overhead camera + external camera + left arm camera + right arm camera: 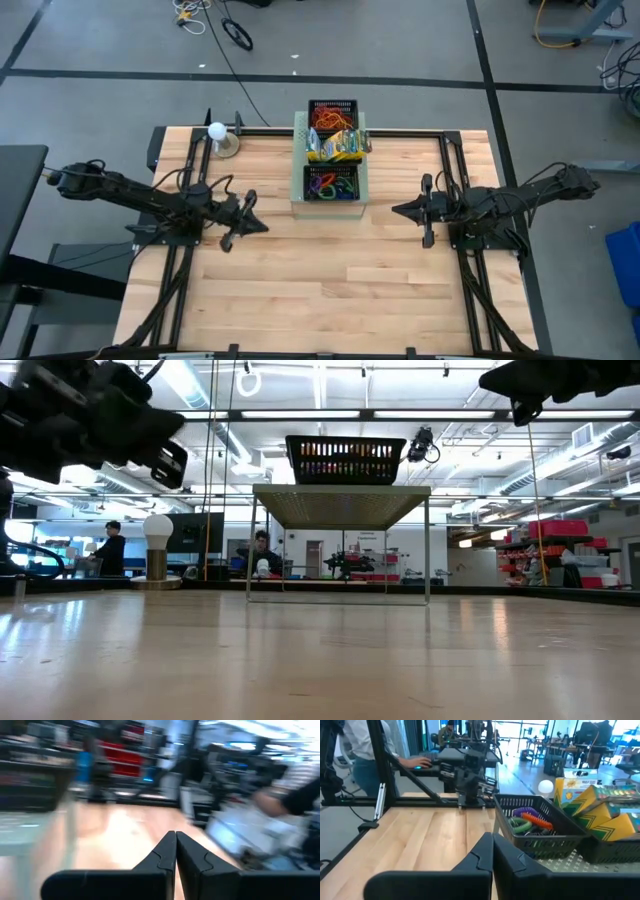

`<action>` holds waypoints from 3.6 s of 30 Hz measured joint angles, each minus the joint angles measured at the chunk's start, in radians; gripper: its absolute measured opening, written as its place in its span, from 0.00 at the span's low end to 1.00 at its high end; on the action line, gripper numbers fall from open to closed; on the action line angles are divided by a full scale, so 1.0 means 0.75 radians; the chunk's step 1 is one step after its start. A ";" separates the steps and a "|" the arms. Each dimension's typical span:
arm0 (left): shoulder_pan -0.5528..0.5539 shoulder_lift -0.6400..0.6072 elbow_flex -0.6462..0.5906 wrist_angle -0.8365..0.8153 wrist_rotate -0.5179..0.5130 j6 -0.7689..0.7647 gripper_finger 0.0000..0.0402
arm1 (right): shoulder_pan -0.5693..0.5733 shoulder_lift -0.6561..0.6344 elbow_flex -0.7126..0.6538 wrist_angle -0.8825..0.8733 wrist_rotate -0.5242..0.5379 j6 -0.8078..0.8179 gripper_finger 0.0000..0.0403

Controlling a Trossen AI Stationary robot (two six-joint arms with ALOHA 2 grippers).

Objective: Pick & Place Office Desk Supplies
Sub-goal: Return to Home Position

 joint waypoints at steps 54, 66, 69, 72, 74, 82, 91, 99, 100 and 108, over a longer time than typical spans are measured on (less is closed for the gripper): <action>0.469 -0.611 0.121 -0.634 -0.112 -0.012 0.01 | -0.549 -0.064 0.042 -0.165 -0.426 -0.118 0.00; 0.474 -1.048 0.111 -1.018 -0.268 0.081 0.02 | -0.642 -0.296 -0.034 -0.187 -0.437 -0.131 0.00; 0.473 -1.127 0.057 -1.013 -0.271 0.080 0.02 | -0.683 -0.320 -0.123 -0.128 -0.476 -0.092 0.00; 0.473 -1.203 -0.003 -1.021 -0.269 0.065 0.02 | -0.716 -0.372 -0.181 -0.086 -0.512 -0.059 0.00; 0.473 -1.204 -0.023 -1.013 -0.263 0.059 0.02 | -0.734 -0.427 -0.200 -0.086 -0.513 -0.046 0.00; 0.474 -1.204 -0.028 -1.070 -0.281 0.086 0.02 | -0.754 -0.665 -0.409 -0.013 -0.479 0.024 0.00; 0.473 -1.204 -0.035 -1.089 -0.346 0.046 0.02 | -0.754 -0.697 -0.535 -0.031 -0.305 0.050 0.00; 0.473 -1.204 -0.035 -1.123 -0.348 0.059 0.02 | -0.754 -0.629 -0.535 -0.022 -0.232 0.034 0.03; 0.473 -1.203 -0.035 -1.128 -0.348 0.053 0.02 | -0.754 -0.624 -0.535 -0.019 -0.221 0.034 0.04; 0.473 -1.203 -0.035 -1.119 -0.347 0.086 0.02 | -0.754 -0.621 -0.535 -0.018 -0.197 0.034 0.08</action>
